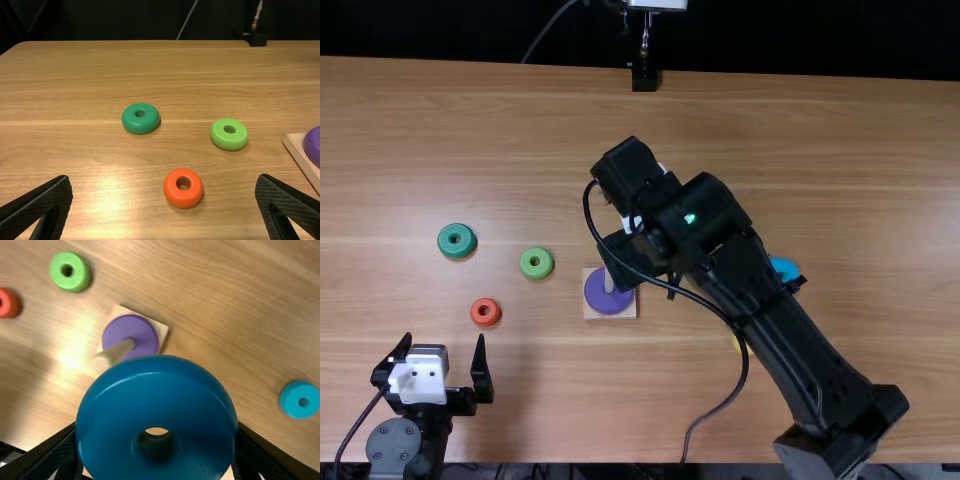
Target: Build the Hanoi tower: stack the rings onto the peg from bottom to top in this color order: purple, dark blue, light blue, dark green, light green, yellow, orange.
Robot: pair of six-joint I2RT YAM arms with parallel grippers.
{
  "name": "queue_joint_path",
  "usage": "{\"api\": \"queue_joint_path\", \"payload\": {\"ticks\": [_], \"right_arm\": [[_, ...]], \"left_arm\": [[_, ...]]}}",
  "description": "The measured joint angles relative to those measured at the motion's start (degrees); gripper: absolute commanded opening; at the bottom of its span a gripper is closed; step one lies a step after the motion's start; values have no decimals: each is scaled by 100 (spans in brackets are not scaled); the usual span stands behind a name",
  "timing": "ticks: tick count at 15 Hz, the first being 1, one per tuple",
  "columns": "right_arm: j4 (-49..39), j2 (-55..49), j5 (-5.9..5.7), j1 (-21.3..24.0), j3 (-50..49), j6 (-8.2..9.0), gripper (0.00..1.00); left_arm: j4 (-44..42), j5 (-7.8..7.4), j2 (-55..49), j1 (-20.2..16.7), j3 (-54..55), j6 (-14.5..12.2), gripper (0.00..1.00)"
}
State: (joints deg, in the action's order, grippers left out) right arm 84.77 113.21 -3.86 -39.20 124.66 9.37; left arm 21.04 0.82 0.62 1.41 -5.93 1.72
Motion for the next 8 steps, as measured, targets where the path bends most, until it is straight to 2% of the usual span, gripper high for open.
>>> {"api": "queue_joint_path", "payload": {"ticks": [3, 8], "right_arm": [[0, -2, 4, -157, 103, 15, 8], [-46, 13, 2, -168, 103, 20, 8]], "left_arm": [[2, 2, 0, 0, 0, -2, 100], [4, 0, 0, 0, 0, -2, 100]]}}
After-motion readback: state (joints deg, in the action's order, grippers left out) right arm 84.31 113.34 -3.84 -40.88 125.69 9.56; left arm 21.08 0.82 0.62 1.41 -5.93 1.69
